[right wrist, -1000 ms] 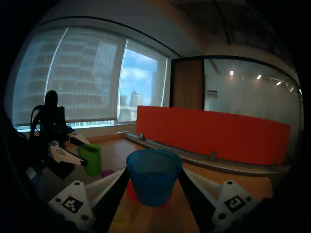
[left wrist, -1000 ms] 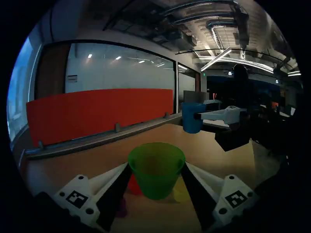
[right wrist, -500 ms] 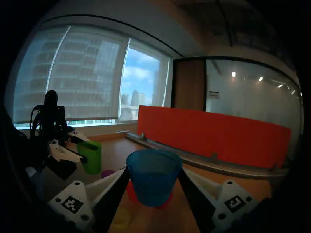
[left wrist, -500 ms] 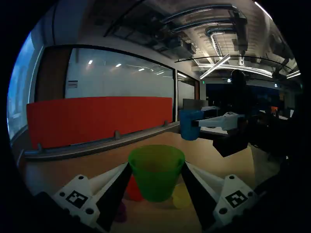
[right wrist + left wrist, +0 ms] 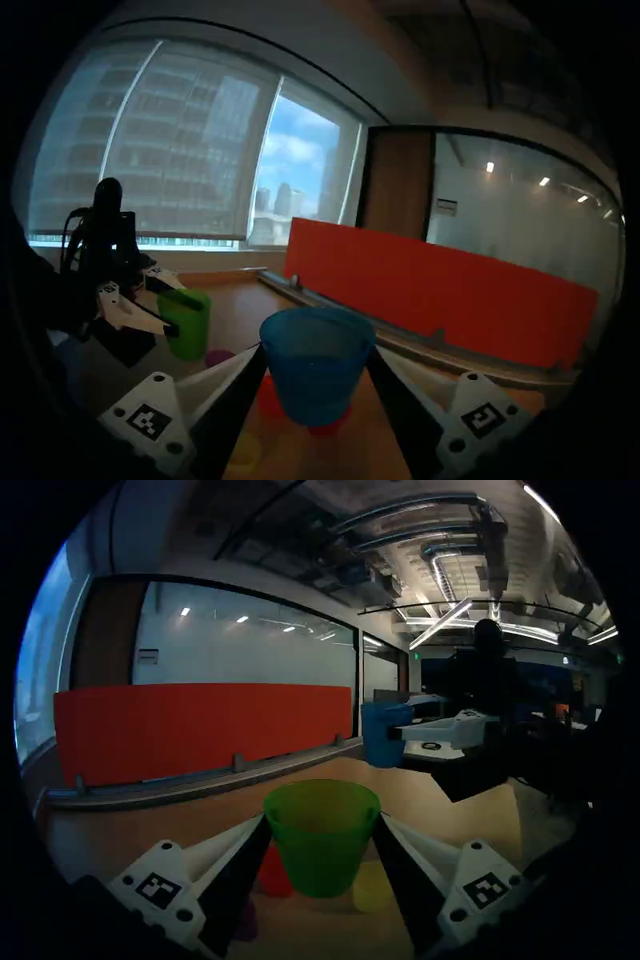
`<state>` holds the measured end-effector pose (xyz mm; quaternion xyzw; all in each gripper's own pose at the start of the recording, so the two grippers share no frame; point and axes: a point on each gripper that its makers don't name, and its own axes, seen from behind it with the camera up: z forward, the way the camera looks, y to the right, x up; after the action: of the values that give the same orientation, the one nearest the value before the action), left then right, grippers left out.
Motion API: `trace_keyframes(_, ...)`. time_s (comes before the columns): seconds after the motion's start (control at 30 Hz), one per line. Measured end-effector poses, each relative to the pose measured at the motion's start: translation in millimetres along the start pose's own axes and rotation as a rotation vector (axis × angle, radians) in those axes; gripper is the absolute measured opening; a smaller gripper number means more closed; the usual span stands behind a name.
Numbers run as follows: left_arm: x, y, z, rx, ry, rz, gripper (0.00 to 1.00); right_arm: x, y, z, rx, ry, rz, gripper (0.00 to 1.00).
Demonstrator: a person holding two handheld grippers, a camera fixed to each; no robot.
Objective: Pour water
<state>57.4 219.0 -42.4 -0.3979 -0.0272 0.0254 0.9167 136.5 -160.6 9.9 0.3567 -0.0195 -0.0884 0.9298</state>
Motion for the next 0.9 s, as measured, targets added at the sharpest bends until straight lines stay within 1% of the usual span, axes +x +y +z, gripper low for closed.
trace_keyframes(0.07,0.1,1.3,-0.4,0.001,0.002,0.001,0.86,2.7,-1.3,0.4,0.006,0.002,-0.012,0.89)
trace_keyframes(0.17,0.5,-1.8,0.3,0.014,0.004,0.004,0.86,7.6,-1.8,1.1,0.006,0.007,-0.032,0.89)
trace_keyframes(0.27,1.0,0.4,0.8,0.004,0.004,0.008,0.86,11.4,-2.6,2.1,0.006,0.008,-0.060,0.89)
trace_keyframes(0.37,1.2,7.0,0.3,-0.015,0.004,0.014,0.86,15.3,-2.1,4.1,0.003,0.003,-0.084,0.89)
trace_keyframes(0.47,0.2,10.5,1.3,-0.017,0.000,0.021,0.86,20.3,-2.4,5.9,0.002,0.005,-0.113,0.89)
trace_keyframes(0.57,-1.7,8.4,3.7,-0.011,-0.005,0.022,0.86,26.1,-3.5,7.7,0.003,0.010,-0.147,0.90)
trace_keyframes(0.67,-3.2,9.4,5.1,-0.018,-0.010,0.021,0.86,32.4,-5.8,9.3,0.009,0.014,-0.185,0.89)
trace_keyframes(0.77,-3.9,14.7,4.5,-0.034,-0.011,0.019,0.86,38.8,-7.7,10.3,0.011,0.021,-0.221,0.89)
trace_keyframes(0.9,-3.4,17.1,5.3,-0.040,-0.011,0.018,0.86,46.4,-11.3,10.9,0.023,0.032,-0.254,0.90)
